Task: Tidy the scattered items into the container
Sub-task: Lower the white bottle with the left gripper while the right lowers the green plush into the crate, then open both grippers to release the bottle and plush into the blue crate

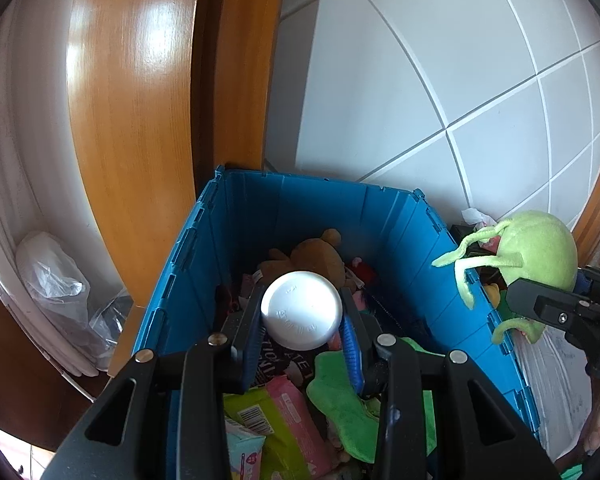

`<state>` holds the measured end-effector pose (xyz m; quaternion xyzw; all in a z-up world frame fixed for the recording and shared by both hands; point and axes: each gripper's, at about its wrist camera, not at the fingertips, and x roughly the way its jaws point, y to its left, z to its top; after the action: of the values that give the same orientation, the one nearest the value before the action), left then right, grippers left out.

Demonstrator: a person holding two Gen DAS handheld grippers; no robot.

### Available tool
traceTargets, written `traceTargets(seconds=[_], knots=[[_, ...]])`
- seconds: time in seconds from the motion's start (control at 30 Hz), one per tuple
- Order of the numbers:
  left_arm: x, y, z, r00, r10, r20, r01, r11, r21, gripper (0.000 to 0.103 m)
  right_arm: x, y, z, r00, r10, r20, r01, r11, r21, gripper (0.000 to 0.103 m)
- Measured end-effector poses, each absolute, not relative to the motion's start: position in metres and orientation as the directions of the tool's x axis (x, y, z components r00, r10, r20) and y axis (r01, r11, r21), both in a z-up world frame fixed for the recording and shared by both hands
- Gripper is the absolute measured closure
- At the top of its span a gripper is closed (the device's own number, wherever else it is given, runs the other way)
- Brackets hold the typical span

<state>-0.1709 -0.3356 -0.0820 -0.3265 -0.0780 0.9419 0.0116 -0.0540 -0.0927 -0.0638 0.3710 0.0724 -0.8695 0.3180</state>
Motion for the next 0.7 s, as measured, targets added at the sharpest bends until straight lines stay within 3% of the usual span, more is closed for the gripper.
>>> traceTargets(seconds=[0.17, 0.2, 0.23, 0.3, 0.7], knots=[[-0.187, -0.337, -0.077, -0.789, 0.083, -0.609, 0.032, -0.984, -0.176, 0.069, -0.065, -0.096, -0.067, -0.528, -0.497, -0.689, 0.596, -0.795, 0.116, 0.041], [-0.190, -0.336, -0.077, -0.782, 0.087, -0.617, 0.029, -0.984, -0.176, 0.065, -0.068, -0.095, -0.067, -0.534, -0.499, -0.683, 0.594, -0.796, 0.117, 0.037], [-0.193, -0.335, -0.077, -0.770, 0.082, -0.632, 0.033, -0.985, -0.167, 0.036, -0.069, -0.094, -0.066, -0.545, -0.495, -0.677, 0.588, -0.801, 0.112, 0.025], [-0.192, -0.335, -0.077, -0.777, 0.067, -0.626, 0.052, -0.984, -0.170, 0.000, -0.071, -0.091, -0.066, -0.558, -0.486, -0.673, 0.578, -0.809, 0.105, 0.001], [-0.177, -0.323, -0.085, -0.773, 0.051, -0.633, 0.076, -0.982, -0.172, 0.000, -0.057, -0.050, -0.063, -0.578, -0.495, -0.649, 0.574, -0.812, 0.108, 0.001]])
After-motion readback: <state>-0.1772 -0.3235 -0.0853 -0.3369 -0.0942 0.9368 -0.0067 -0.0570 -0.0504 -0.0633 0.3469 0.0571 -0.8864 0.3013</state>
